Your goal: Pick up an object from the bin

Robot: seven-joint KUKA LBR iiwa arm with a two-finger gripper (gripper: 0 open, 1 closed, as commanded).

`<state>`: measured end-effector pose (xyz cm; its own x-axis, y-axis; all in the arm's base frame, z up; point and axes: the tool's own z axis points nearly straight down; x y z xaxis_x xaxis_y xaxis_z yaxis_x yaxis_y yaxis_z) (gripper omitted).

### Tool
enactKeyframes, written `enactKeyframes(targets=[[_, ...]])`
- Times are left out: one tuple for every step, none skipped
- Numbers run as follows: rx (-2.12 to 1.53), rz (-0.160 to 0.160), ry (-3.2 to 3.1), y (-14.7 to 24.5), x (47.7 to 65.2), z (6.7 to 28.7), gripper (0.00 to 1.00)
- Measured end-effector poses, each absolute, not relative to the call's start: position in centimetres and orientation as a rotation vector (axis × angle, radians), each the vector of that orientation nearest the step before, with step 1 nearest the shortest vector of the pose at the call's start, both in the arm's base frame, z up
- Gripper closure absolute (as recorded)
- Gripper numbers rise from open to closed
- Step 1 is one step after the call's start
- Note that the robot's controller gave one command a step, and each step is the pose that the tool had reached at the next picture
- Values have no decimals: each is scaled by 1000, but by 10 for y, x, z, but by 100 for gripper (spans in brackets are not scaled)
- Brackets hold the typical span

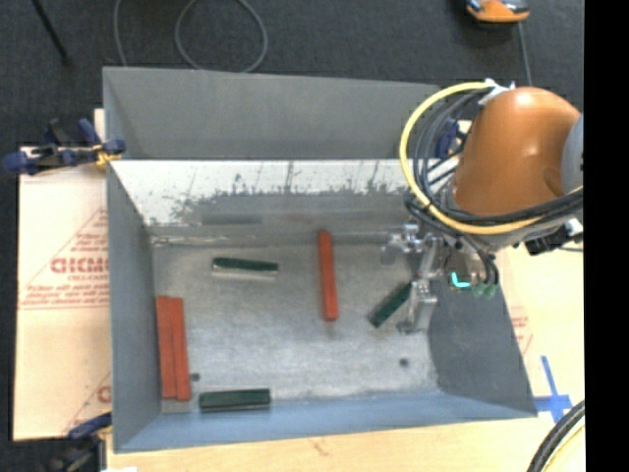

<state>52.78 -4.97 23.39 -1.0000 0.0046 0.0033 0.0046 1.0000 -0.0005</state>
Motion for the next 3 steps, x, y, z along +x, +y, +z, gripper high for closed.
enactKeyframes(targets=[[436,6,-3118,-114,594,69,0],[461,4,-3113,-124,583,72,0],[686,7,-3076,-139,585,73,0]])
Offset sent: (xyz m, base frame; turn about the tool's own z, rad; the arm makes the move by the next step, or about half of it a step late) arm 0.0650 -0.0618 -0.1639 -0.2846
